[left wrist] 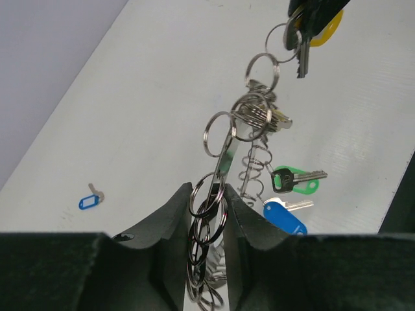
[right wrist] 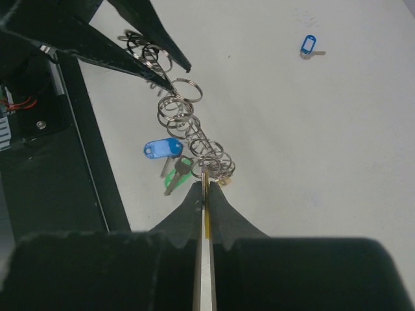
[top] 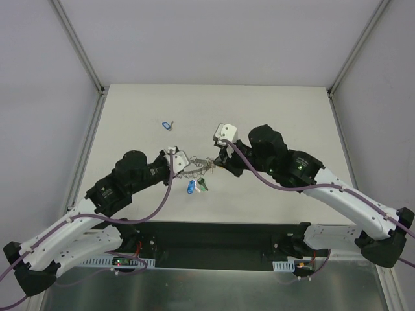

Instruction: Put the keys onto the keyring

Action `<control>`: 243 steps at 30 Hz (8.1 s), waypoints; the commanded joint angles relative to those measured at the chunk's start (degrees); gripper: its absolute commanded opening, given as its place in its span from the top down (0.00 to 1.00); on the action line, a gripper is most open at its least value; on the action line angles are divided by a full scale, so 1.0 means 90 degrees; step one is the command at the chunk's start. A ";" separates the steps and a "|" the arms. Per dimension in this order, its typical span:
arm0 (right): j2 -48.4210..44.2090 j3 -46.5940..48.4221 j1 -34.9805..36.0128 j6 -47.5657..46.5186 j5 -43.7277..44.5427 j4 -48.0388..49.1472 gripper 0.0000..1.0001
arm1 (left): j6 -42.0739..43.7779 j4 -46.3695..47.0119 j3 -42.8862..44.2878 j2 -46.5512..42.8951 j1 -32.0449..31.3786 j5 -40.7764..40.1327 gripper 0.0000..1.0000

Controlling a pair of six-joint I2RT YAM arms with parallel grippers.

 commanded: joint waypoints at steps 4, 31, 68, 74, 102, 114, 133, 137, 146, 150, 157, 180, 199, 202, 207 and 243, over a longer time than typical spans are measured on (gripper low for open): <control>0.0020 0.0935 -0.0014 -0.0673 -0.0697 -0.1244 0.99 | -0.0760 0.0440 -0.0469 -0.0503 0.0023 0.0456 0.62; 0.0538 0.2020 -0.0014 -0.0312 -0.0082 -0.2730 0.99 | -0.2148 0.2540 -0.0304 0.0394 -0.0251 0.2282 0.38; 0.0626 0.2283 0.0200 0.0079 0.0201 -0.2856 0.99 | -0.2255 0.3243 -0.0148 0.1459 -0.0856 0.1355 0.72; 0.0587 0.2332 0.0200 -0.0068 0.0201 -0.2973 0.99 | -0.2177 0.3224 -0.0265 0.1332 -0.0846 0.1306 0.90; 0.0518 0.2469 0.0210 -0.0078 0.0182 -0.3149 0.99 | -0.2089 0.3165 -0.0138 0.1556 -0.0856 0.1941 0.78; 0.0557 0.2527 0.0220 -0.0097 0.0133 -0.3247 0.99 | -0.2089 0.3165 -0.0109 0.1517 -0.0856 0.1697 0.87; 0.0645 0.2743 0.0210 -0.0068 -0.0258 -0.3520 0.99 | -0.2089 0.3204 -0.0070 0.1439 -0.0856 0.1677 0.78; 0.0635 0.2733 0.0210 -0.0088 -0.0336 -0.3540 0.99 | -0.2089 0.3283 -0.0070 0.1439 -0.0856 0.1862 0.77; 0.0674 0.2694 0.0210 -0.0282 -0.0463 -0.3647 0.99 | -0.2030 0.3517 -0.0089 0.1371 -0.0856 0.2575 0.77; 0.0674 0.2664 0.0210 -0.0332 -0.0492 -0.3657 0.99 | -0.2001 0.3527 -0.0060 0.1410 -0.0856 0.2878 0.78; 0.0674 0.2693 0.0200 -0.0283 -0.0541 -0.3667 0.99 | -0.2059 0.3517 -0.0021 0.1546 -0.0856 0.3015 0.82; -0.0009 0.2020 -0.0395 -0.0595 -0.0131 -0.3745 0.99 | -0.1864 0.3244 -0.0362 0.0707 -0.0856 0.2068 1.00; 0.0020 0.2000 -0.0473 -0.0615 -0.0687 -0.3452 0.99 | -0.2186 0.3527 -0.0704 0.0482 -0.0856 0.1833 0.92; 0.0069 0.2010 -0.0464 -0.0625 -0.0707 -0.3452 0.99 | -0.2245 0.3410 -0.0646 0.0638 -0.0856 0.1853 0.74; 0.0137 0.2078 -0.0464 -0.0586 -0.0668 -0.3452 0.99 | -0.2401 0.3351 -0.0422 0.1028 -0.0846 0.2146 0.60; 0.0538 0.2625 -0.0112 -0.0058 -0.0062 -0.3472 0.99 | -0.2411 0.2716 0.0487 0.2054 -0.1120 0.1550 0.74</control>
